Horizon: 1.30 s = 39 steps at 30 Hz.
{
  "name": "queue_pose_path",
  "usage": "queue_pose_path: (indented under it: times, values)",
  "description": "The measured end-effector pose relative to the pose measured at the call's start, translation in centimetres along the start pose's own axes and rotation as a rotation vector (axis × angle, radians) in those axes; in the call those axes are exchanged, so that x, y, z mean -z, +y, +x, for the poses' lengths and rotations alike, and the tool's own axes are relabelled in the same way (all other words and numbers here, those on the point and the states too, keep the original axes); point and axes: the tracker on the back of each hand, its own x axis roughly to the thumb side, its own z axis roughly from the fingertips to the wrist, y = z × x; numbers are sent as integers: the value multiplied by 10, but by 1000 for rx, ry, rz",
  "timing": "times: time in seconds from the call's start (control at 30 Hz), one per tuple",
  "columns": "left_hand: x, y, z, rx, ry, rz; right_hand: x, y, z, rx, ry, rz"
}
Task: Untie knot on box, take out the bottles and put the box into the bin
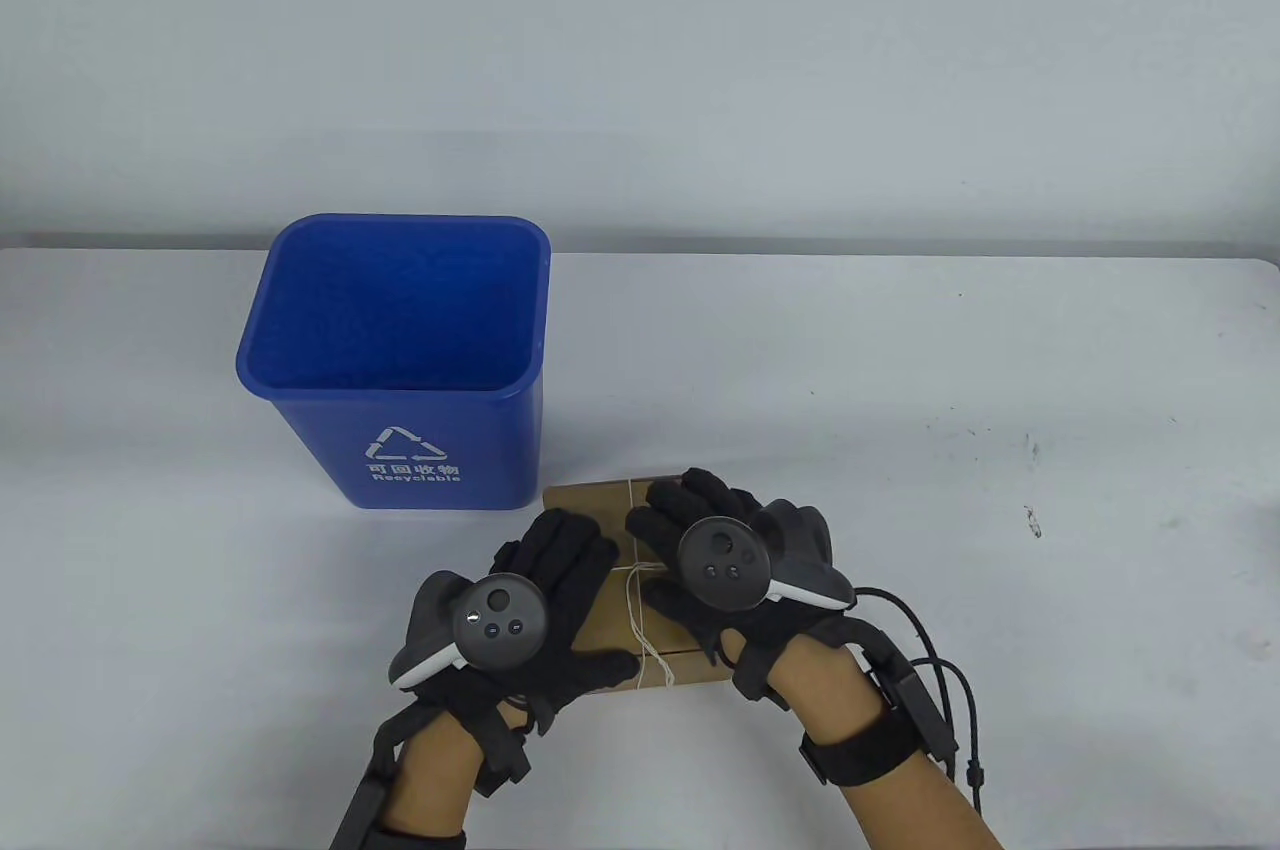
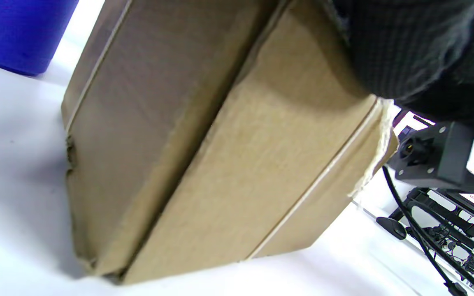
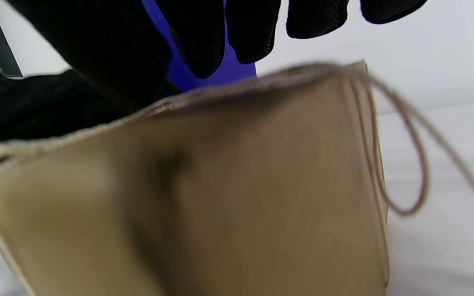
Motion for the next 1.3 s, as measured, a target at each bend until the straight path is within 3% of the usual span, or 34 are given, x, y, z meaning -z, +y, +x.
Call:
queue_pose_path:
  times: [0.07, 0.13, 0.23, 0.37, 0.67, 1.03, 1.3]
  values:
    - [0, 0, 1, 3, -6, 9, 1, 7, -5, 60, -8, 68]
    - [-1, 0, 5, 15, -22, 35, -1, 10, -9, 95, -18, 15]
    - [-3, -2, 17, 72, -70, 97, -4, 14, -17, 130, -20, 24]
    - [-3, -7, 31, 195, -74, 98, -6, 17, -22, 180, -24, 17]
    - [-18, -2, 37, 267, -123, 252, -9, 19, -23, 189, -24, 5]
    - [-10, -15, 49, 165, -112, 299, -8, 20, -24, 204, -23, 4]
    - [-17, 0, 25, 14, -21, 379, -9, 20, -24, 205, -23, 2]
